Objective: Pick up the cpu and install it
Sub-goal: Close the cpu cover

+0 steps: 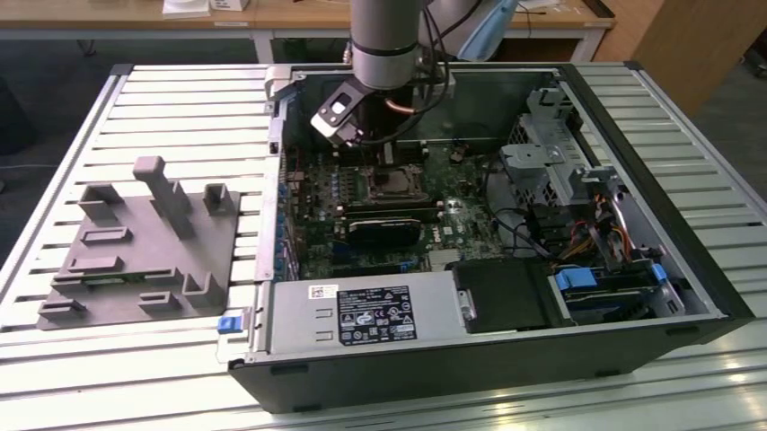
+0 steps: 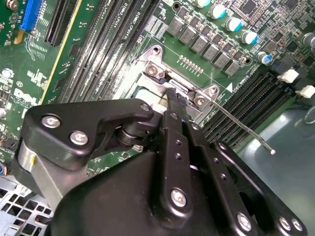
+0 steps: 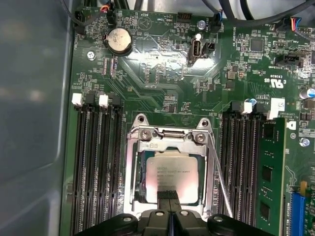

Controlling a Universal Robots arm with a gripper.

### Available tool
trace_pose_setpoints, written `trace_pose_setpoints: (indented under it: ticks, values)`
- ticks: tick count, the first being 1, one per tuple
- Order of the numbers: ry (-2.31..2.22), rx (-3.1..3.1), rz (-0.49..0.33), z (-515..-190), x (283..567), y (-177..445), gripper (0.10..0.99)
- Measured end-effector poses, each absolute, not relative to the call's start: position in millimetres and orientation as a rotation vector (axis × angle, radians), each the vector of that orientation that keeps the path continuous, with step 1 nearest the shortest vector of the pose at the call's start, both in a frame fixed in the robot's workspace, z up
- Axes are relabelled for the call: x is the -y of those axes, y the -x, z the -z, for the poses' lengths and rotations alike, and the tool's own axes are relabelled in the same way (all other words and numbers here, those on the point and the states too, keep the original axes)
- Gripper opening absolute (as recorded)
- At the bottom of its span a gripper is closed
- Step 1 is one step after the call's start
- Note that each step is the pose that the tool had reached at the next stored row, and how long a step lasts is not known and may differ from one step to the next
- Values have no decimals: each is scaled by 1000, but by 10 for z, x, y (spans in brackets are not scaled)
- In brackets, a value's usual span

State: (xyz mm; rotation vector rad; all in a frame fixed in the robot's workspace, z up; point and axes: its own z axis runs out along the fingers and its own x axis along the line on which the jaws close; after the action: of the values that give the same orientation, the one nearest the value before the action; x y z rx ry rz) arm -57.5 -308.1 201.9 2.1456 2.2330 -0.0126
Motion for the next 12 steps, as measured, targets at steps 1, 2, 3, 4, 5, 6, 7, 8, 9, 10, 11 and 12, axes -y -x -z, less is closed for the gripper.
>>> trace_pose_setpoints:
  ticks: [1, 2, 3, 4, 5, 6, 7, 8, 9, 10, 11, 12]
  values:
    - [-2146, -2233, 13, -2015, 3082, 575, 106]
    - [-2145, -2233, 12, -2010, 3081, 572, 106]
    - [-2145, -2233, 13, -2008, 3081, 568, 106]
    - [-2145, -2233, 13, -2007, 3081, 560, 106]
    - [-2146, -2233, 13, -2006, 3081, 551, 106]
    - [-2146, -2233, 13, -2006, 3081, 542, 106]
    - [-2146, -2233, 12, -2006, 3081, 532, 106]
    - [-2146, -2233, 12, -2006, 3081, 522, 106]
    - [-2146, -2233, 12, -2006, 3080, 513, 106]
    - [-2146, -2233, 12, -2005, 3079, 504, 106]
    - [-2146, -2233, 12, -2006, 3079, 494, 106]
    - [-2146, -2233, 12, -2006, 3078, 486, 106]
